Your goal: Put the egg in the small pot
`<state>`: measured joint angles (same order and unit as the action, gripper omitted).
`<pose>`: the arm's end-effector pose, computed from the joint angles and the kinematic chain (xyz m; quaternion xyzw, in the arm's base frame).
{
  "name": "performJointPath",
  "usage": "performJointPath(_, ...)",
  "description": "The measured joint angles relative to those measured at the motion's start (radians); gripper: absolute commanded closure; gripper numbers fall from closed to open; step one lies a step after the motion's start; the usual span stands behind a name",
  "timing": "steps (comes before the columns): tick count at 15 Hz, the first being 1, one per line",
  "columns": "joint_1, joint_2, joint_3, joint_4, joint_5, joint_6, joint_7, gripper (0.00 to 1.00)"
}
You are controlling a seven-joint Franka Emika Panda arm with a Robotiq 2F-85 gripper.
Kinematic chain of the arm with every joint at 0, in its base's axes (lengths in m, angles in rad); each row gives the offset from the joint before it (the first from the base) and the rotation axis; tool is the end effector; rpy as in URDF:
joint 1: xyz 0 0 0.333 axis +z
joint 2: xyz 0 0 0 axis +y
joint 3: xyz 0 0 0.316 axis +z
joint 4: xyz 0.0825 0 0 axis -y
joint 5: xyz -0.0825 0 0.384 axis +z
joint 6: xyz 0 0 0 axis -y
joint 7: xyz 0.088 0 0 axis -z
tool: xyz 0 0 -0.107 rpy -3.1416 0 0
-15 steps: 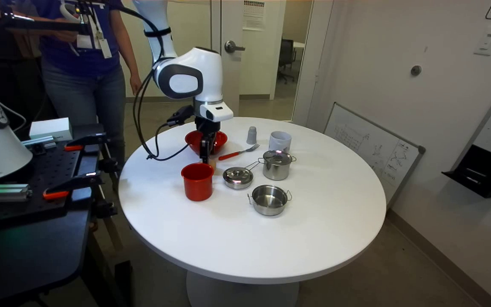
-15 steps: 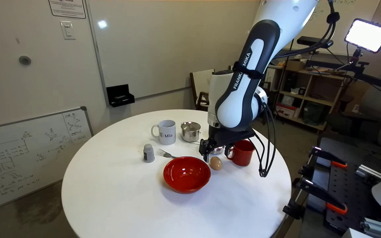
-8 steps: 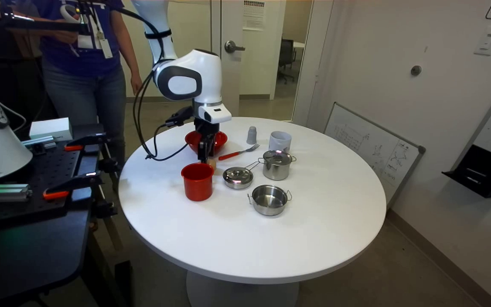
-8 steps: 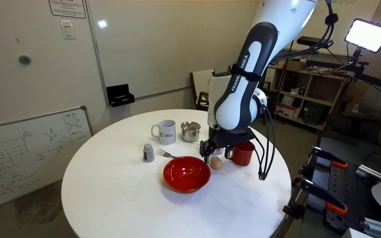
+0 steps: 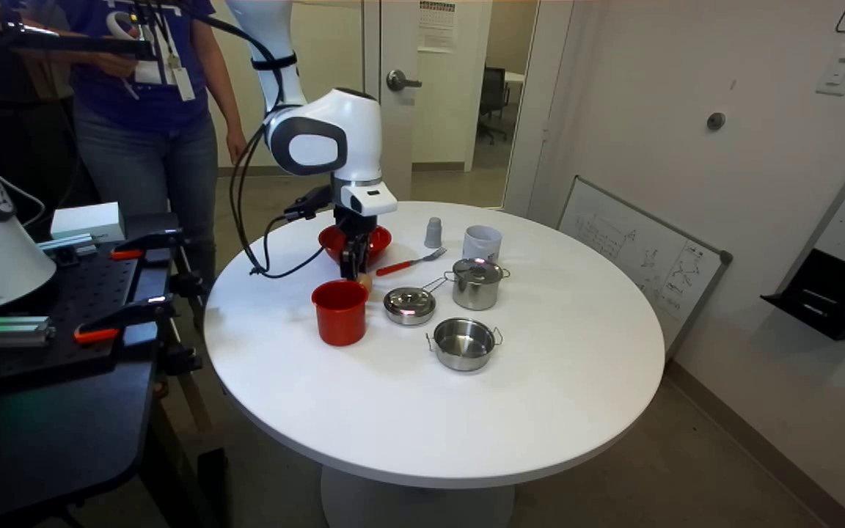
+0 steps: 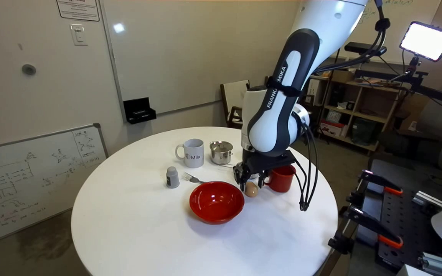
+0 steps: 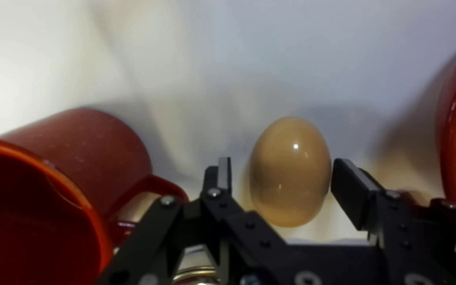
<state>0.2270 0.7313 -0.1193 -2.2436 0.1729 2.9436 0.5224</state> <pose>0.5022 0.0349 0.0418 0.9614 -0.2740 -0.0022 0.0259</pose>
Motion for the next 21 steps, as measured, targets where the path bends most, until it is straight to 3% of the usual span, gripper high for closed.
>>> performJointPath(2, 0.000, 0.005, 0.003, 0.004, 0.006, 0.000, 0.000, 0.75)
performJointPath(3, 0.000, 0.006, 0.004, 0.006, 0.010, 0.000, 0.000, 0.78)
performJointPath(12, 0.009, 0.001, -0.009, 0.013, 0.024, 0.000, 0.002, 0.78)
performJointPath(17, 0.096, -0.071, -0.120, -0.014, 0.019, 0.000, 0.009, 0.78)
performJointPath(21, 0.220, -0.153, -0.271, -0.050, -0.048, -0.006, 0.035, 0.78)
